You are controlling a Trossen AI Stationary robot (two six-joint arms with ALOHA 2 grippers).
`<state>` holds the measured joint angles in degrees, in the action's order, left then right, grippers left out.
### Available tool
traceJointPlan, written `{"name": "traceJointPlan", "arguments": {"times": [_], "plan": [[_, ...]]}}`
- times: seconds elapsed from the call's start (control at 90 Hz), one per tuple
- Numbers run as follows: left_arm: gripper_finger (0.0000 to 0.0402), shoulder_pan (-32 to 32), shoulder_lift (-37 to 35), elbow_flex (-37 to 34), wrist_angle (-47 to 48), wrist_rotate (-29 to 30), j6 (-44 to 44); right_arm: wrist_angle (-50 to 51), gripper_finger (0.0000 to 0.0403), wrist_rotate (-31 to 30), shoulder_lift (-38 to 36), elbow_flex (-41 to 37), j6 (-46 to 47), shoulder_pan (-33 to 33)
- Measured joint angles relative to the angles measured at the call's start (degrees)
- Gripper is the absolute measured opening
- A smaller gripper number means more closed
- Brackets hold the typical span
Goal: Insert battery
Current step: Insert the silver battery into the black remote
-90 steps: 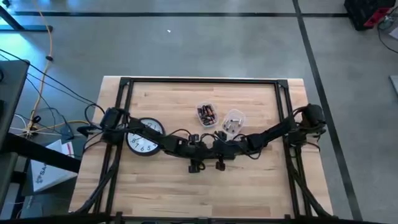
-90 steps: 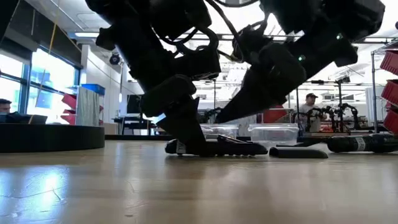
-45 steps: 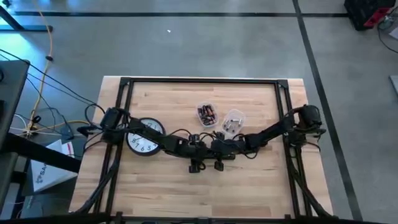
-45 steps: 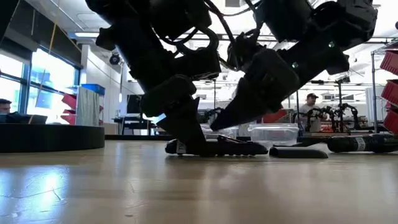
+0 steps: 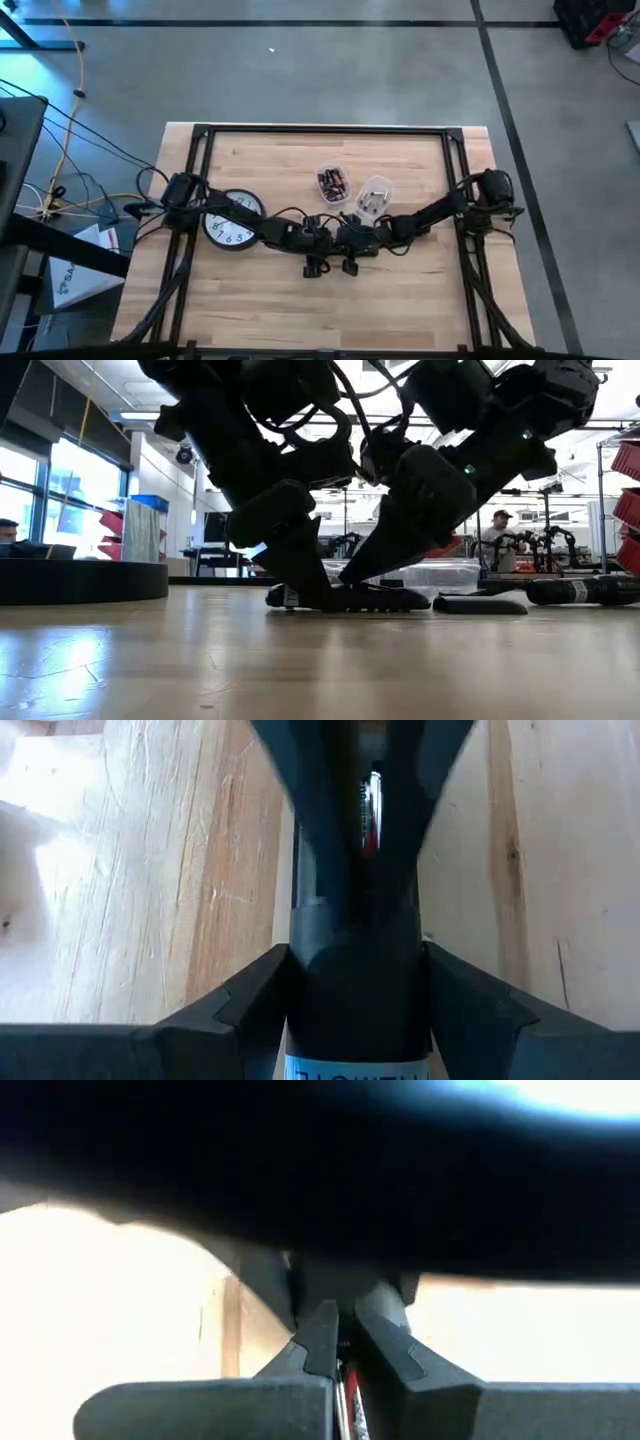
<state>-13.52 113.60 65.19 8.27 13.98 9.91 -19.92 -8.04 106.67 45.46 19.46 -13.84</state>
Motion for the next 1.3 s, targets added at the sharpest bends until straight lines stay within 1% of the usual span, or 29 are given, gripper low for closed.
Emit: {"name": "traceJointPlan", "arguments": {"times": [0.378, 0.522, 0.656, 0.856, 0.944, 1.089, 1.156, 1.244, 1.3], "plan": [[0.0186, 0.0, 0.0, 0.0, 0.13, 0.04, 0.28, 1.69, 0.0001, 0.48, -0.16, -0.08, 3.02, -1.6], [0.0186, -0.02, 0.0, 0.0, 0.35, 0.2, 0.39, 2.99, 0.0001, 0.54, -3.21, -0.41, 1.55, -1.67], [0.0186, -0.02, 0.0, 0.0, 0.35, 0.24, 0.39, 4.29, 0.0001, -1.79, -7.91, -0.21, -0.8, -1.09], [0.0186, -0.02, 0.0, 0.0, 0.37, 0.24, 0.44, 8.33, 0.0001, -3.39, -8.14, -0.29, -1.61, 0.51], [0.0186, -0.02, 0.0, 0.0, 0.41, 0.24, 0.46, 13.01, 0.0001, -5.14, -10.17, -0.36, -3.15, 1.92], [0.0186, -0.02, 0.0, 0.0, 0.42, 0.24, 0.45, 22.0, 0.0001, -6.97, -18.03, -0.29, -6.64, 5.55], [0.0186, -0.02, 0.0, 0.0, 0.41, 0.24, 0.44, 28.61, 0.0001, -7.52, -22.3, -0.27, -9.25, 7.73], [0.0186, -0.02, 0.0, 0.0, 0.39, 0.24, 0.45, 38.76, 0.0001, -11.62, -26.99, -0.21, -12.72, 11.25], [0.0186, -0.02, 0.0, 0.0, 0.29, 0.26, 0.43, 44.78, 0.0001, -13.01, -28.91, -0.21, -14.65, 13.8]]}}
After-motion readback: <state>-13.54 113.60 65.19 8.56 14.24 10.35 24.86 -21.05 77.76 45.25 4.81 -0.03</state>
